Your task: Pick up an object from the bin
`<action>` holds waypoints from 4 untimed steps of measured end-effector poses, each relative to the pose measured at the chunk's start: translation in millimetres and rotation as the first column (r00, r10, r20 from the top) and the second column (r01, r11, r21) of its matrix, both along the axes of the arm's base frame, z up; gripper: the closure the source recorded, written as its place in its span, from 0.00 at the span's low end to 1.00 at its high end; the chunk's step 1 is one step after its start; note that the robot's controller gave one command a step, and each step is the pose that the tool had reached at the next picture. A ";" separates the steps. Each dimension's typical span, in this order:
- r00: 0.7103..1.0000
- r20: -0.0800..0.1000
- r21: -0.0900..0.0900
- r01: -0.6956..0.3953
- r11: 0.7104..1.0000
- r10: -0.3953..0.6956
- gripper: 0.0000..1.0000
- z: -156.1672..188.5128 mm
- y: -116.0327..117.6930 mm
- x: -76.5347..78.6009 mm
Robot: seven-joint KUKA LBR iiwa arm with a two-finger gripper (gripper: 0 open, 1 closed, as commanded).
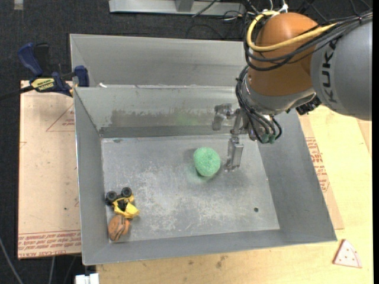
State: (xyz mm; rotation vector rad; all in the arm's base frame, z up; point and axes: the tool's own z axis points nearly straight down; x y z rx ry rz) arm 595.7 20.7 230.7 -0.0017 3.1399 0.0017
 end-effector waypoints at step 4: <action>0.997 -0.009 0.000 -0.078 0.997 0.078 1.00 -81.9 5.7 7.0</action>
Offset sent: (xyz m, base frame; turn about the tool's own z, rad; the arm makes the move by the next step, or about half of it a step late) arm 0.0149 -0.0003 -0.1221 -0.0856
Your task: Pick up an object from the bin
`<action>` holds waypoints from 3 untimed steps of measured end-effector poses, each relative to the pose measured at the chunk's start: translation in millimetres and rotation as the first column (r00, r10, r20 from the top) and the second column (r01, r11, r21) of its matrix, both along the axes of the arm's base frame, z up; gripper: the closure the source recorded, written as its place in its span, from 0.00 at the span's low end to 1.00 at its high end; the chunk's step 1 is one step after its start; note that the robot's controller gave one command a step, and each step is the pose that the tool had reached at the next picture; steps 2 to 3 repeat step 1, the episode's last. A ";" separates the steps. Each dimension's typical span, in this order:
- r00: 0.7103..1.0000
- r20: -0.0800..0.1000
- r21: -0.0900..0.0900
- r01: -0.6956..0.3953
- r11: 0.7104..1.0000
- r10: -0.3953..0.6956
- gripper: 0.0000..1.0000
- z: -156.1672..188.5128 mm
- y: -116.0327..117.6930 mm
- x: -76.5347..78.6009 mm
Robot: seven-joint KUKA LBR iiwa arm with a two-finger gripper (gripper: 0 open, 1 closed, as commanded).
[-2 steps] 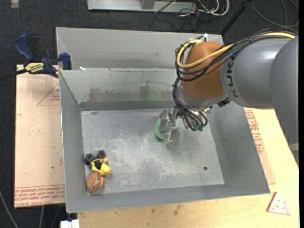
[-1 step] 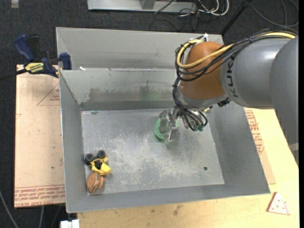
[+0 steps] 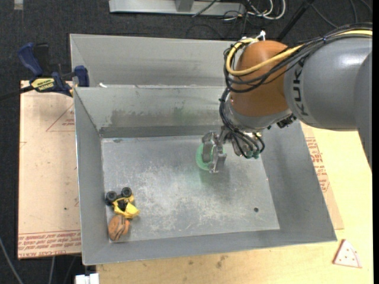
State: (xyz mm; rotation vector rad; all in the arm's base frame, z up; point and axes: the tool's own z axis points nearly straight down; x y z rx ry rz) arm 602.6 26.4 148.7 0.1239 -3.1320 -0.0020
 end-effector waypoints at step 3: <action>0.995 0.011 0.000 -0.097 0.995 0.097 1.00 70.5 12.4 11.2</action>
Offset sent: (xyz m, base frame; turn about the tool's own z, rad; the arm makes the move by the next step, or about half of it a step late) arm 0.0000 0.0000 0.0000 0.0000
